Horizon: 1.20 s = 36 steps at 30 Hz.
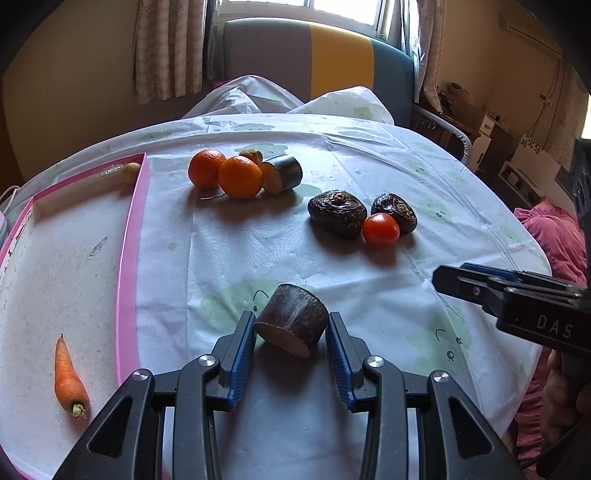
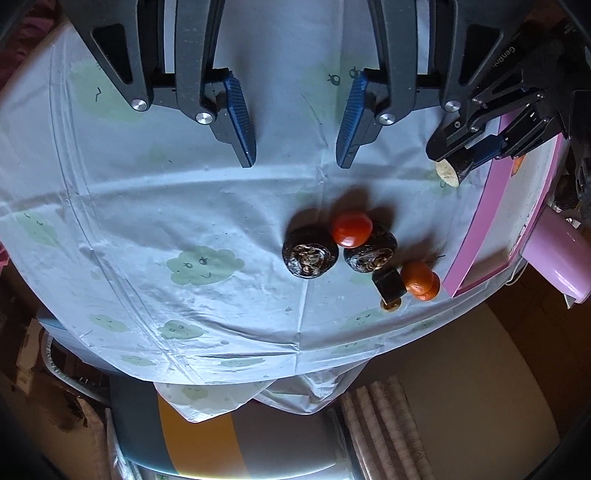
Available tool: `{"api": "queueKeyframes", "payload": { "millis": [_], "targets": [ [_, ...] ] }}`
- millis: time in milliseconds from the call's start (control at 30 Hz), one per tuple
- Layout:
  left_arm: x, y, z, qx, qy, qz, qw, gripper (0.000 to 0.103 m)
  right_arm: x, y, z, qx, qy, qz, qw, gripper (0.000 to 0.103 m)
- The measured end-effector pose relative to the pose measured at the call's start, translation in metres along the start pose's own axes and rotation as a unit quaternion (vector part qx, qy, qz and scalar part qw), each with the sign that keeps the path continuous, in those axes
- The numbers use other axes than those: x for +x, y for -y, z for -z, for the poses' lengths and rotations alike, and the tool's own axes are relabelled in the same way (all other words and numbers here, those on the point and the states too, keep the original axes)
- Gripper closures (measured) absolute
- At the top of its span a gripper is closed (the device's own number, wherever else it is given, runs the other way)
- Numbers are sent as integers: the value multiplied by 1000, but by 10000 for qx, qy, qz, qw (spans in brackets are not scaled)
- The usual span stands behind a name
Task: Organize fruits
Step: 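Lift the root slice with the left tool while the right tool reaches for the red tomato, then carry the slice into the tray and release it with the left tool while the right tool grasps the tomato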
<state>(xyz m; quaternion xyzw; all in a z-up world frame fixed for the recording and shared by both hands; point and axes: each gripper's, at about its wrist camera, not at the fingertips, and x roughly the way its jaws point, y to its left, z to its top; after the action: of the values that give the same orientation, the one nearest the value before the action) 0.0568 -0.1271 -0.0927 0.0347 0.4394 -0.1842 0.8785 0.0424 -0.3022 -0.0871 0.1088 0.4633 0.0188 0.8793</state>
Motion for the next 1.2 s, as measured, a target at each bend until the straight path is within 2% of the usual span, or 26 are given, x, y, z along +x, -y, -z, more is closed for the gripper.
{"api": "queueKeyframes", "payload": {
  "millis": [267, 567, 667, 967, 1200],
  "targets": [
    [0, -2, 2, -53, 44, 59, 10000, 64, 24, -19, -23, -77, -10, -371, 9993, 57],
    [-1, -2, 2, -62, 71, 36, 9999, 64, 42, -24, -34, -204, 83, -383, 9990, 56],
    [-2, -2, 3, -69, 64, 34, 9999, 64, 46, -27, -35, -355, 168, -260, 9989, 72],
    [-3, -2, 3, -83, 58, 39, 9999, 64, 42, -21, -29, -374, 198, -372, 9984, 72],
    [-2, -2, 4, -74, 90, 14, 9999, 63, 25, -5, -32, -101, 309, -326, 9989, 58]
  ]
}}
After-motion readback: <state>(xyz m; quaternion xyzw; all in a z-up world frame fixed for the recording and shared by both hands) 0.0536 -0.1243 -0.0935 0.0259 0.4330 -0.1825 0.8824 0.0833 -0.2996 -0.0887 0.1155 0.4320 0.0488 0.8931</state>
